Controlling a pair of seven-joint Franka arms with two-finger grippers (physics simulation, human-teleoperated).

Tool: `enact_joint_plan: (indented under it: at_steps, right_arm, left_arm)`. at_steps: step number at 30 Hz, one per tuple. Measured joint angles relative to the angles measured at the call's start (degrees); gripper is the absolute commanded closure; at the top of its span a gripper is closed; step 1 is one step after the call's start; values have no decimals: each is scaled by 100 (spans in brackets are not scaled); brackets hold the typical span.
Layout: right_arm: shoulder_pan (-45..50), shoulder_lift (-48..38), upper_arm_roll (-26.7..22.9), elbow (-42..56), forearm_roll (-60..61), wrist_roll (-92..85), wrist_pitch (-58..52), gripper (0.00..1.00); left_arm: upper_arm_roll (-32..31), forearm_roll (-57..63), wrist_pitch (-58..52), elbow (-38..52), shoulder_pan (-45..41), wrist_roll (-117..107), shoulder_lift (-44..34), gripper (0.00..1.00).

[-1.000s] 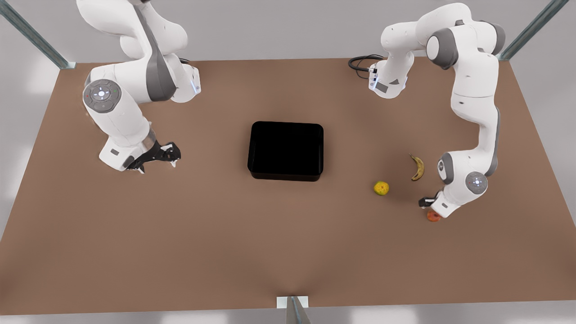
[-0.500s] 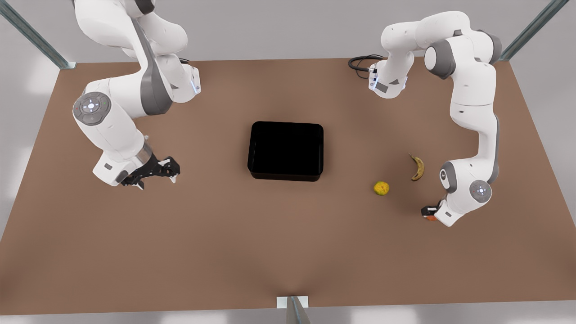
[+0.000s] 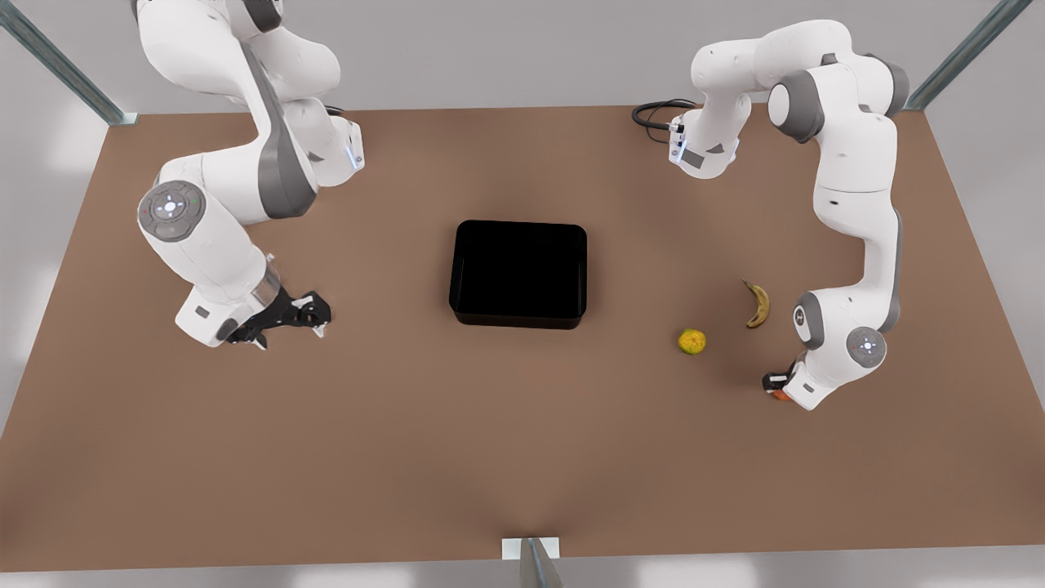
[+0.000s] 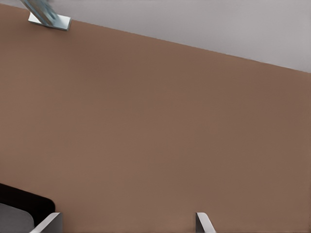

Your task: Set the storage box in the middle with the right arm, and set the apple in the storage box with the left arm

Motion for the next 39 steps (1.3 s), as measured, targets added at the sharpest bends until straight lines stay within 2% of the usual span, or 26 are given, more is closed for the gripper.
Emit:
enact_joint_plan:
  at_steps: [14, 20, 24, 28, 31, 36, 37, 39]
  right_arm:
    - [46, 118, 4, 0, 2, 15, 5, 0]
    - [79, 127, 4, 0, 2, 18, 9, 0]
    - [53, 127, 4, 0, 1, 18, 9, 0]
    - [96, 122, 21, 0, 2, 18, 0, 0]
    - [82, 127, 21, 0, 2, 18, 0, 0]
    - [65, 135, 21, 0, 2, 18, 7, 0]
    - [64, 148, 21, 0, 2, 18, 7, 0]
    - [64, 162, 21, 0, 2, 18, 9, 0]
  left_arm:
    - [-3, 173, -83, -2, 17, -38, -86, 35]
    - [-45, 324, -338, -329, -86, -276, -594, 33]
    - [-74, 247, -540, -710, -476, -590, -1243, 33]
    - [-65, -20, -869, -1046, -1361, -1474, -1889, 32]
    - [-22, -442, -1101, -1300, -2414, -2473, -2370, 32]
    - [13, -1158, -956, -1248, -3807, -3619, -2319, 31]
    - [215, -1298, -866, -1201, -4139, -3667, -2234, 31]
    - [1656, -1685, -827, -1102, -5735, -3665, -2017, 31]
